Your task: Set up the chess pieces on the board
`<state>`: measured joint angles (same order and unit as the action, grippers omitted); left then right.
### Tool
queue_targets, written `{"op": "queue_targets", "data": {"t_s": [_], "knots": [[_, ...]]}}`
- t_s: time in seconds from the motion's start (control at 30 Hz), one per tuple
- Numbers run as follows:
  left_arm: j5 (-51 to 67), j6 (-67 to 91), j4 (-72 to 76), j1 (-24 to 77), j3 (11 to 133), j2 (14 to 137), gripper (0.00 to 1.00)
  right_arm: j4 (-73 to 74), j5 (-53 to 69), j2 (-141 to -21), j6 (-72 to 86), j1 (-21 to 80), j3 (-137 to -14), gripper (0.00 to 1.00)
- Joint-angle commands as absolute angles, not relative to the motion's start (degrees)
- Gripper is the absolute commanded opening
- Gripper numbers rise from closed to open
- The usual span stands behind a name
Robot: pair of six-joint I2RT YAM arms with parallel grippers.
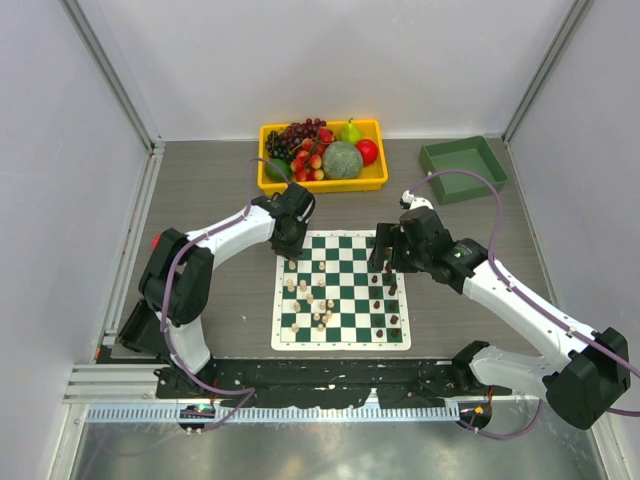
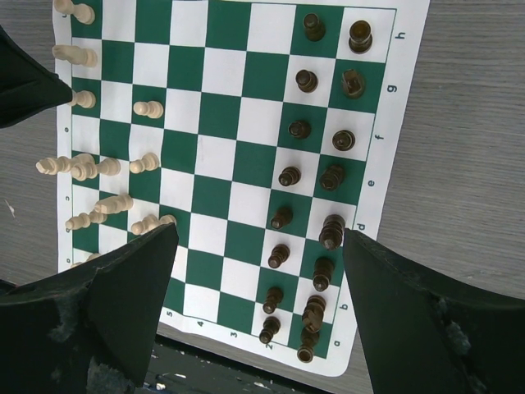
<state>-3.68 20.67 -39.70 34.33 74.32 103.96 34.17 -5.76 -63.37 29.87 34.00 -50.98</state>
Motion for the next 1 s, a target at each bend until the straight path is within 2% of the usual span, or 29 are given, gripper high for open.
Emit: {"op": "queue_targets", "data": {"t_s": [0.0,0.17,0.77,0.97], "knots": [[-4.57,20.21,-39.99,34.37,75.67,102.30,0.17,31.73,-5.01,-62.84,29.88,33.84,-51.06,0.88],[-4.83,20.13,-39.99,34.28,75.59,102.74,0.19,31.64,-5.10,-62.75,29.88,33.84,-50.98,0.88],[-4.48,20.39,-41.31,34.28,77.34,99.24,0.51,31.73,-5.01,-62.40,29.71,33.84,-50.89,0.88],[-3.34,20.39,-41.49,34.63,76.56,94.67,0.53,31.73,-5.19,-61.88,29.88,33.92,-50.54,0.88]]}}
